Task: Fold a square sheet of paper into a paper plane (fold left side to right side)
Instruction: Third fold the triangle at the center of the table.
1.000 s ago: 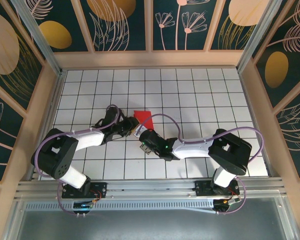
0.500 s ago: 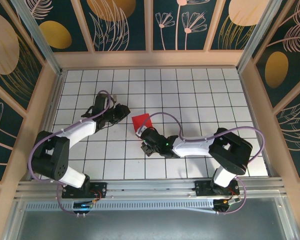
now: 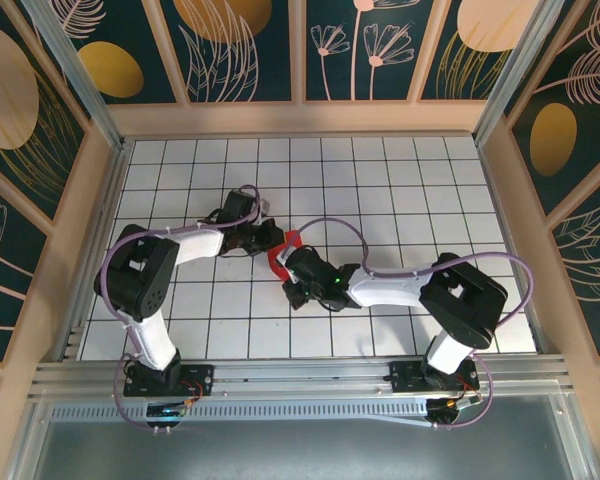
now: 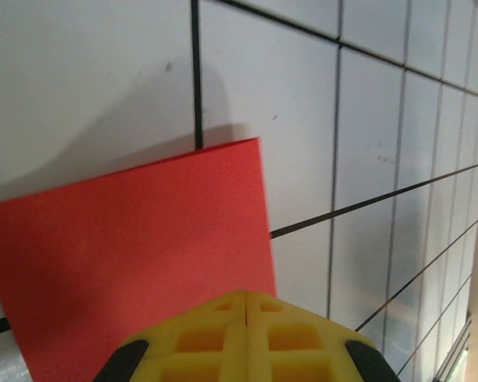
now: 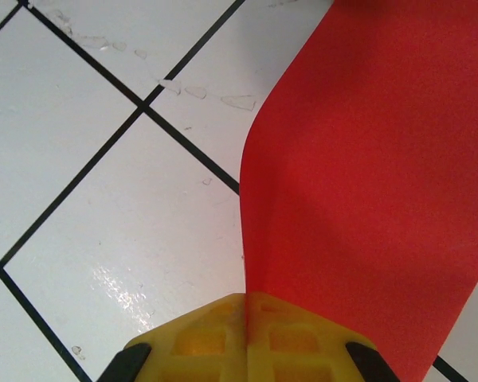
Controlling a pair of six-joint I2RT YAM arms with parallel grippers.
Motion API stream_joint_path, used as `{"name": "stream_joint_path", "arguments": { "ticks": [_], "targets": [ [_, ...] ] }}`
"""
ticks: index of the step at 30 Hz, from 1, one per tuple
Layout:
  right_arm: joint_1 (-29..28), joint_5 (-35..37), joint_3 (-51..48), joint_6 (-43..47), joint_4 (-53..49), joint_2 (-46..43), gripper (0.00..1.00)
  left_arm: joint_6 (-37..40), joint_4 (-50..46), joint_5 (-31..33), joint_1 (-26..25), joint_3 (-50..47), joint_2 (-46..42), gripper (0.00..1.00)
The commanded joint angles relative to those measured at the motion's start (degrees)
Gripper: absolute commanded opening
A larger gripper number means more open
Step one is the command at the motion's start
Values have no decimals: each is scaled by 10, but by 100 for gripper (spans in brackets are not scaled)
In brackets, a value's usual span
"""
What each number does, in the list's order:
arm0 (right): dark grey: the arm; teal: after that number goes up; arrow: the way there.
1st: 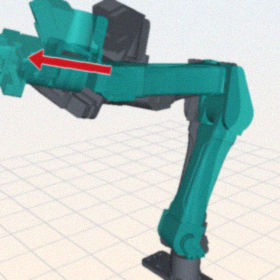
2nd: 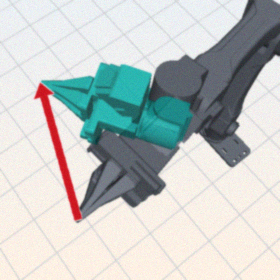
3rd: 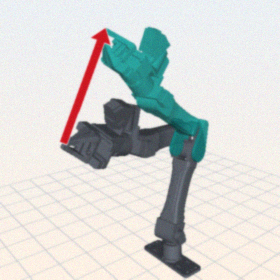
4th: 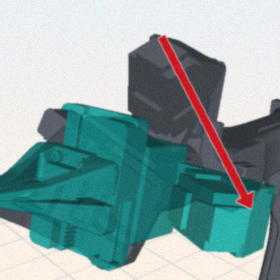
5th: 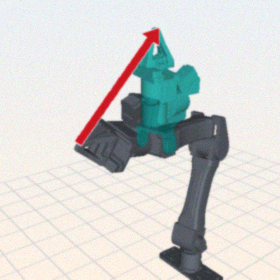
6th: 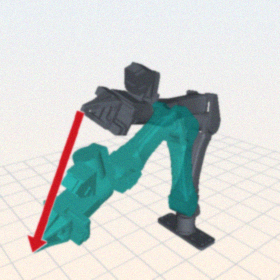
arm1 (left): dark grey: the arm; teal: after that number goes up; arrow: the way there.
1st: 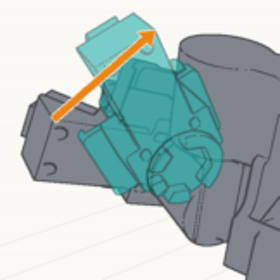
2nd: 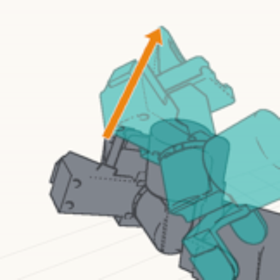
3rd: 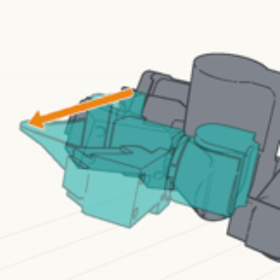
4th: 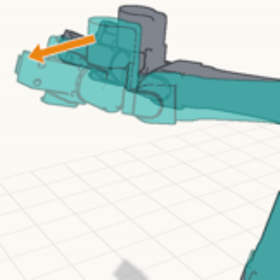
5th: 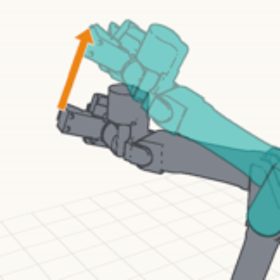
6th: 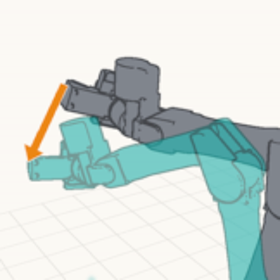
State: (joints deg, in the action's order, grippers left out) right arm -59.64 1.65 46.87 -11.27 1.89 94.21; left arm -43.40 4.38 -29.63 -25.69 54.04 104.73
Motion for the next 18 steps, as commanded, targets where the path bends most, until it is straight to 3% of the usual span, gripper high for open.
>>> {"name": "stream_joint_path", "arguments": {
  "ticks": [1,18],
  "targets": [
    [9,-34,-5,-23,12,-20,0,25,-8,-14,-4,28,27,3],
    [33,-126,-28,-51,50,-12,0,74,-49,27,-8,43,79,0]
  ]
}}
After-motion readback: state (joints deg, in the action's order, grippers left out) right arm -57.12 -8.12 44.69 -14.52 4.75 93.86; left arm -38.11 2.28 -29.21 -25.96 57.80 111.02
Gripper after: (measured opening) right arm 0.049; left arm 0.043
